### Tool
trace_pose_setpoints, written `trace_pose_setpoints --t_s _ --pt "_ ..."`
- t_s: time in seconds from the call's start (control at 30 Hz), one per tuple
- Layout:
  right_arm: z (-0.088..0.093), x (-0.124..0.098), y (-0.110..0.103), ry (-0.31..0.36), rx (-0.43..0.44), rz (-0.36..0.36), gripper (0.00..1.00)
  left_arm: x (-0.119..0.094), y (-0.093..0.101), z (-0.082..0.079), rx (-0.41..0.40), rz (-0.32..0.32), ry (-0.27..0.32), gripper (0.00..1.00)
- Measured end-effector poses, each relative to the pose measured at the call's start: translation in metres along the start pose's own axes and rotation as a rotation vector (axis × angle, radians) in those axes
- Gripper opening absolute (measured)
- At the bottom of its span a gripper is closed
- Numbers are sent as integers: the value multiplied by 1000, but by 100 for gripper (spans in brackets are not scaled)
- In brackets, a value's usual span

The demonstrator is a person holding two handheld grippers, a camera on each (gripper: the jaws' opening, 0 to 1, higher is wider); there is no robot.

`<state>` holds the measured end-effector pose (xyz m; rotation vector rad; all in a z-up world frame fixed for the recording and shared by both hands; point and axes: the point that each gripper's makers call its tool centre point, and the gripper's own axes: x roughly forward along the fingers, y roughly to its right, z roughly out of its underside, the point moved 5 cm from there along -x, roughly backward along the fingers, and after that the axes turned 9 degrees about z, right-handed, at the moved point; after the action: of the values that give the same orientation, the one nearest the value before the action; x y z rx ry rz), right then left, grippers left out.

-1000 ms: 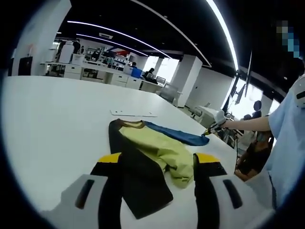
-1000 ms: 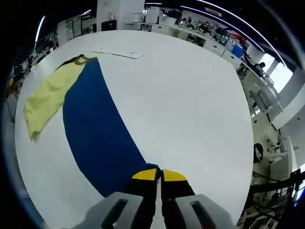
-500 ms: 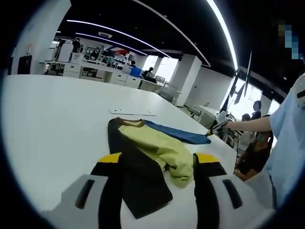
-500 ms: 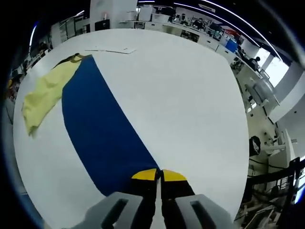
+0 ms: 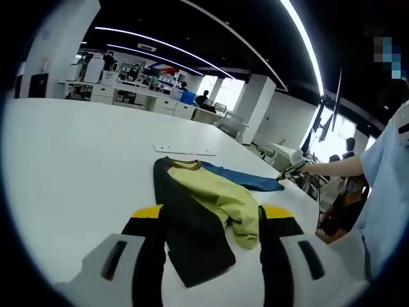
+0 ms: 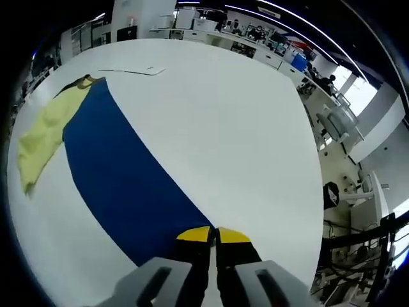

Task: Fold the garment on the visible template until the final outline fits inside the template.

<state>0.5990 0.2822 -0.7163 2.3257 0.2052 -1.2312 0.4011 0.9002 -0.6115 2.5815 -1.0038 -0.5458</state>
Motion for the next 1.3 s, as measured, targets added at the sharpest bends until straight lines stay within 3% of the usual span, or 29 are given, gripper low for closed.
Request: trace_pose_setpoints --t_s 0.23,0.47,0.53,0.6,0.7,0.9,1.17,1.3 --pt "0 2 0 -10 -12 3 0 0 -2 4 -7 -2 -1 55" --pt "0 0 1 6 39 -12 1 0 -3 5 -11 -1 -1 55" --pt "-3 -1 5 31 68 3 11 0 -3 4 -10 1 1 55" --pt "-4 -3 4 55 110 -29 21 0 -3 4 -6 2 2 55" --pt "-6 -8 6 89 107 -28 33 0 -4 3 -4 3 6 55" --pt "-12 -20 -3 181 126 -92 53 -2 -3 4 3 5 8 54" --pt "-14 -39 -22 246 131 -166 73 -6 -2 2 15 3 19 54" --pt "-20 -54 -34 299 162 -211 75 -7 -2 4 22 3 15 53"
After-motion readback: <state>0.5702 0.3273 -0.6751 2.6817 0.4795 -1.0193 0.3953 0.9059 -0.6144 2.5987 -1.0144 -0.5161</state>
